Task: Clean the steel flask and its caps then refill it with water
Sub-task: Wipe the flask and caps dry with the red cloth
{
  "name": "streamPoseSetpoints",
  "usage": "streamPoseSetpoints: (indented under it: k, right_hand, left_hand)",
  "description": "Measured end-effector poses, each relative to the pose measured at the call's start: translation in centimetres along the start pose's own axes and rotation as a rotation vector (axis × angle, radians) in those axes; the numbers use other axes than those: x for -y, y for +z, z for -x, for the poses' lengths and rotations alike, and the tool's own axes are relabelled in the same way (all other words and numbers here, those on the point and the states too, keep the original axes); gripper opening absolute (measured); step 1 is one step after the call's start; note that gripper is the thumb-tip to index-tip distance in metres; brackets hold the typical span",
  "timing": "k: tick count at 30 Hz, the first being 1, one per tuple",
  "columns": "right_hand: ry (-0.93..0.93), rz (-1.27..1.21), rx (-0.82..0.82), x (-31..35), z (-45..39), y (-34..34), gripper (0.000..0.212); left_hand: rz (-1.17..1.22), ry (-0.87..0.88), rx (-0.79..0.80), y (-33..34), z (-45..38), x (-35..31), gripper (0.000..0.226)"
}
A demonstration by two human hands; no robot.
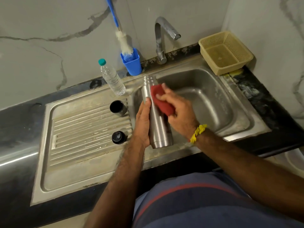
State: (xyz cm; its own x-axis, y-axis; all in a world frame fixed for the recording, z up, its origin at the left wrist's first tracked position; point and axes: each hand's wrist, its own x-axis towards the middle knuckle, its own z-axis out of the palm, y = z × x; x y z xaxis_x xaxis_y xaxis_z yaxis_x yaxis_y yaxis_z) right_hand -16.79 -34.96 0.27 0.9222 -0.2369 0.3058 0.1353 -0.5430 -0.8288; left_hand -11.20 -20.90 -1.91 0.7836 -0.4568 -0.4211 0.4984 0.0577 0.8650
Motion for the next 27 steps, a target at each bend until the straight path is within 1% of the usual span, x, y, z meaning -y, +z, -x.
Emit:
streamPoseSetpoints:
  k: [1,2,3,5,6,7,8,9,10,11,12,13,14,15,16,17,18,19,21,22,23,25,26,27]
  right_hand:
    - [-0.077,0.052,0.062,-0.1,0.7,0.2,0.058]
    - [-0.148,0.090,0.091,-0.3,1.4,0.3,0.057]
    - [-0.158,0.077,0.080,-0.6,1.8,0.4,0.054]
    - [-0.053,0.025,-0.025,-0.8,2.2,0.7,0.050]
    - [-0.031,0.015,-0.061,-0.7,2.4,0.9,0.051]
    - [-0.055,0.029,-0.057,-0.5,2.7,0.9,0.052]
    - [-0.129,0.051,-0.008,-0.6,3.2,0.7,0.052]
    - [-0.220,0.080,0.055,-0.7,3.6,0.3,0.052]
    - [-0.294,0.111,0.086,-1.0,3.8,-0.1,0.051]
    - [-0.300,0.118,0.074,-1.2,3.7,-0.3,0.051]
    - [-0.238,0.109,0.023,-1.3,3.5,-0.4,0.051]
    - [-0.154,0.076,-0.031,-1.1,3.4,-0.2,0.053]
    - [-0.117,0.063,-0.061,-0.8,3.4,0.0,0.055]
    - [-0.151,0.080,-0.049,-0.4,3.7,0.2,0.055]
    - [-0.250,0.114,0.008,-0.4,4.2,0.2,0.052]
    - [-0.352,0.141,0.078,-0.6,4.8,0.2,0.050]
    - [-0.413,0.152,0.111,-1.1,5.2,0.0,0.049]
    - [-0.403,0.152,0.101,-1.4,5.4,-0.1,0.051]
    - [-0.284,0.090,0.032,-1.3,5.3,0.2,0.052]
    - [-0.283,0.084,0.008,-1.1,5.2,0.4,0.051]
    - [-0.340,0.107,0.019,-1.1,5.2,0.5,0.048]
    - [-0.460,0.137,0.072,-1.8,5.2,0.0,0.047]
    - [-0.456,0.128,0.067,-2.2,5.0,-0.4,0.049]
    - [-0.404,0.102,0.039,-2.4,4.8,-0.7,0.051]
  left_hand:
    - [0.022,0.005,-0.011,-0.1,-0.2,-0.2,0.079]
    - [0.051,-0.007,-0.032,-0.4,-0.3,-0.4,0.080]
    - [0.076,-0.019,-0.021,-0.5,-0.6,-0.7,0.076]
    - [0.039,0.000,-0.047,-0.4,-1.0,-1.7,0.067]
    - [0.027,-0.001,-0.053,-0.5,-1.0,-2.1,0.071]
    - [0.013,-0.021,-0.042,-0.4,-1.0,-2.2,0.081]
    - [-0.003,-0.035,-0.052,-0.5,-1.0,-2.2,0.092]
    - [0.022,-0.030,-0.067,-0.7,-1.2,-2.3,0.096]
    - [0.054,-0.025,-0.042,-0.7,-1.7,-2.4,0.090]
    - [0.068,-0.008,-0.006,-0.6,-2.1,-2.5,0.080]
    - [0.026,0.044,-0.035,-0.5,-2.3,-2.7,0.071]
    - [0.004,0.074,-0.050,-0.4,-2.5,-3.0,0.066]
    - [0.005,0.074,-0.055,-0.1,-2.8,-3.2,0.067]
    - [0.036,0.071,-0.039,0.1,-2.9,-3.3,0.072]
    - [0.066,0.079,-0.043,0.1,-3.0,-3.6,0.075]
    - [0.084,0.097,-0.070,0.1,-3.1,-3.8,0.075]
    - [0.073,0.119,-0.113,0.0,-3.3,-4.0,0.072]
    - [0.055,0.135,-0.154,-0.2,-3.6,-4.0,0.070]
    - [0.030,0.143,-0.203,-0.1,-3.7,-4.1,0.073]
    - [0.034,0.137,-0.212,0.0,-3.8,-4.2,0.076]
    - [0.043,0.132,-0.220,0.1,-3.9,-4.3,0.076]
    - [0.063,0.137,-0.237,-0.1,-4.2,-4.5,0.068]
    - [0.071,0.141,-0.249,-0.2,-4.2,-4.7,0.061]
    - [0.075,0.142,-0.263,-0.2,-4.1,-4.9,0.054]
